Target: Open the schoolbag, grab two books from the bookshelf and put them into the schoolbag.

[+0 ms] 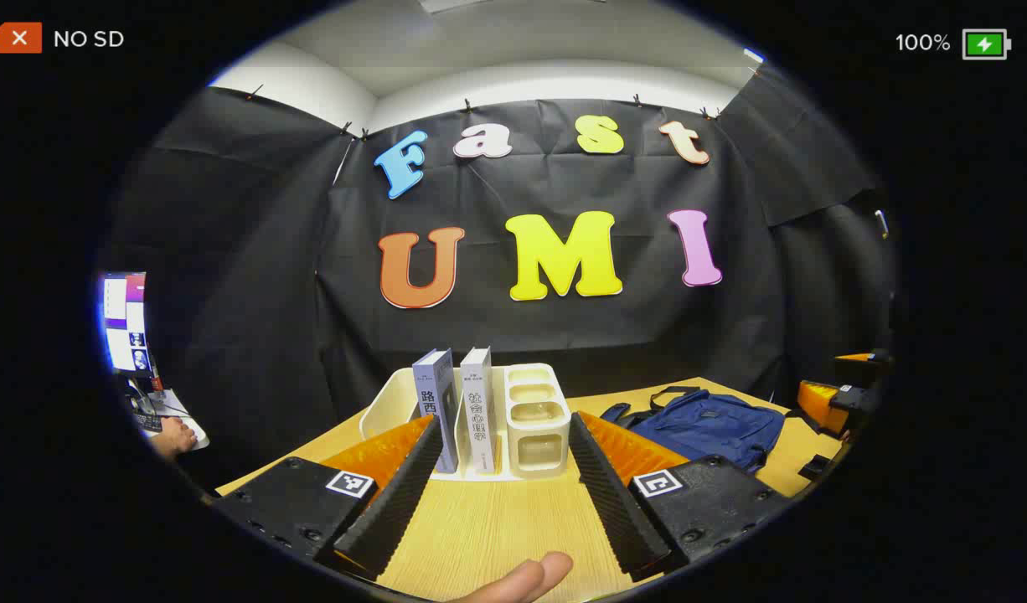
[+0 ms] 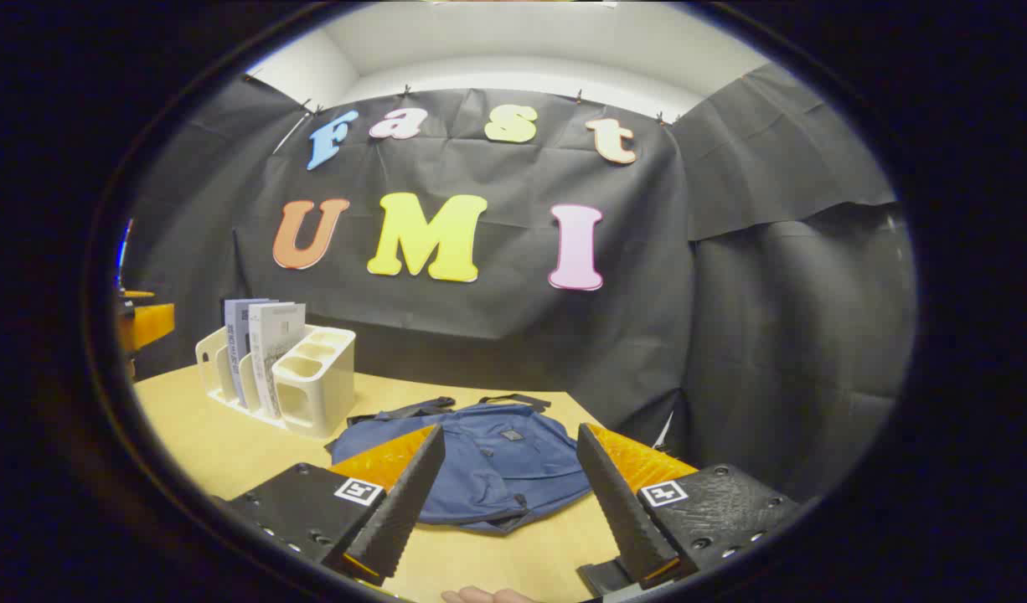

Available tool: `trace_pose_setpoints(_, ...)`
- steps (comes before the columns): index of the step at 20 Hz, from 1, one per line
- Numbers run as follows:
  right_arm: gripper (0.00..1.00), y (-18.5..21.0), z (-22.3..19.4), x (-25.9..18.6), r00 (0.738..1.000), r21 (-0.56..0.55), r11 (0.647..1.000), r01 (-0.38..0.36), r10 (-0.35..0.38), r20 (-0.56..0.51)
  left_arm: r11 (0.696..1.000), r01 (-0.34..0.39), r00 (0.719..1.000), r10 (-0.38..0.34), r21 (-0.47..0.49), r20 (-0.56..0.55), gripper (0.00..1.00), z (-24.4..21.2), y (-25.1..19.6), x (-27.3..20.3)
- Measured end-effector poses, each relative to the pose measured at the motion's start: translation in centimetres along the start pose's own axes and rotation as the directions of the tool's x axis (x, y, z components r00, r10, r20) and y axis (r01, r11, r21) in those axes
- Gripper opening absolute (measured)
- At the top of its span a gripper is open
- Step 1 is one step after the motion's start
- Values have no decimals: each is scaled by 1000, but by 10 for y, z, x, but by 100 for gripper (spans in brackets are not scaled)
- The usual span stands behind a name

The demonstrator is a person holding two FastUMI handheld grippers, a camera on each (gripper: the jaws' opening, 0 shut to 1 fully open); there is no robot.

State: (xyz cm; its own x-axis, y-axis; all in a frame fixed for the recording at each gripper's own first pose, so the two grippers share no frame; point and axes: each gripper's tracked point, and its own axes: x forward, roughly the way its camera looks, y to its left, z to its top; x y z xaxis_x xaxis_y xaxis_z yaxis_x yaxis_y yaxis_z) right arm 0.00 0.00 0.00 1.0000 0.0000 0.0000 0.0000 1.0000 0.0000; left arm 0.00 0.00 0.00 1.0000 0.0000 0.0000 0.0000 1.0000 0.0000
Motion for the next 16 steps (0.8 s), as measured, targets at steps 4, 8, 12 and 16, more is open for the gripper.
trace_pose_setpoints(4, 96, 38, -14, 5, 996, -18, 998, -63, 62, -63, 1000, 28, 999, -28, 12, 20, 97, 9, -3, -7)
trace_pose_setpoints(8, 95, 37, -15, 4, 994, -25, 998, -60, 58, -90, 1000, 20, 999, -20, 9, 38, 96, 14, 1, -10)
trace_pose_setpoints(12, 98, 28, -18, 3, 994, -25, 999, -48, 45, -99, 1000, 22, 1000, -22, -18, -4, 97, 3, 5, -7)
trace_pose_setpoints(16, 98, 25, -26, -1, 993, -51, 997, -51, 45, -112, 1000, 3, 1000, -4, -31, -25, 97, -2, 13, -2)
